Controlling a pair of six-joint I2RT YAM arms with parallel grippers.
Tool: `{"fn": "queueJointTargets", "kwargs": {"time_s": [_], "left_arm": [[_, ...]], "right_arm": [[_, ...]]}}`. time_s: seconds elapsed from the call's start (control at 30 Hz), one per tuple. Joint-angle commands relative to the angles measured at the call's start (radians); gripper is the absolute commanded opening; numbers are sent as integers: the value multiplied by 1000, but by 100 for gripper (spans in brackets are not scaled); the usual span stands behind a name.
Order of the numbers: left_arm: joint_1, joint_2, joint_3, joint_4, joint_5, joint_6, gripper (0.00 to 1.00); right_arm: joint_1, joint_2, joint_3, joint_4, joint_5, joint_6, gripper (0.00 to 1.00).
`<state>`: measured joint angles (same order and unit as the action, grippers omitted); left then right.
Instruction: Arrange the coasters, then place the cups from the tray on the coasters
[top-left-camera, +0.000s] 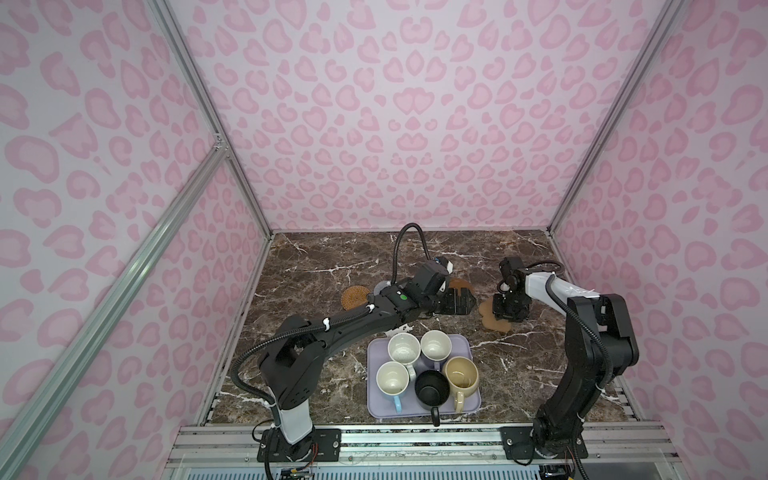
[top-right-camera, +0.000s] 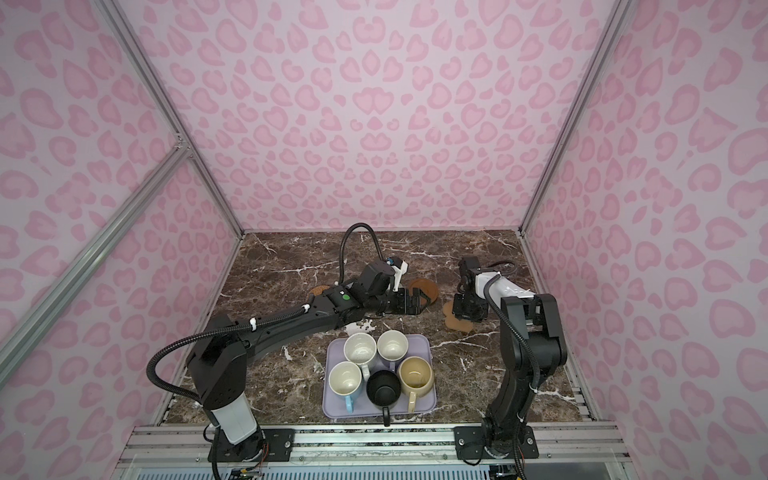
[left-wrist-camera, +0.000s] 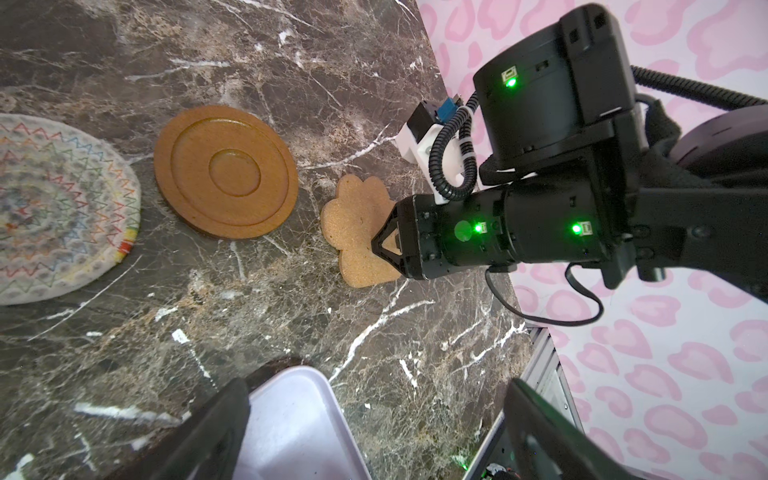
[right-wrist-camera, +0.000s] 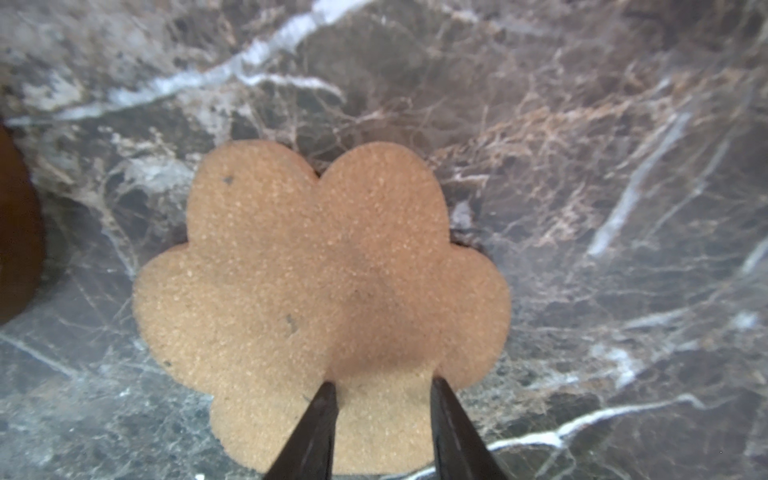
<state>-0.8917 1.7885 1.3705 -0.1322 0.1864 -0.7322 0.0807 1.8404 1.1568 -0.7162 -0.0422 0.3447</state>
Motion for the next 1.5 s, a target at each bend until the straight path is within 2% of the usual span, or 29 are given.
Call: {"fn": "queueJointTargets", "kwargs": {"time_s": [0.0, 0.5, 0.77, 0.93, 1.2, 1.47], "left_arm": [[2, 9, 10, 16, 2, 4, 97], [4, 0, -2, 23, -2, -2, 97], [3, -49, -54, 51, -2, -19, 97], [2, -51, -65, 66, 5, -28, 97], [0, -53, -74, 76, 9, -32, 97], [0, -57, -85, 81, 7, -33, 97]], "right_arm": [[-7, 31, -12, 246, 77, 0, 38], [8, -71, -48, 231, 107, 5, 45], [79, -276, -248, 182, 115, 82, 49], [121, -345, -315, 172, 124, 99, 54], [149, -306, -360, 211, 97, 123, 50], [143, -244, -328, 233, 128, 119, 50]]}}
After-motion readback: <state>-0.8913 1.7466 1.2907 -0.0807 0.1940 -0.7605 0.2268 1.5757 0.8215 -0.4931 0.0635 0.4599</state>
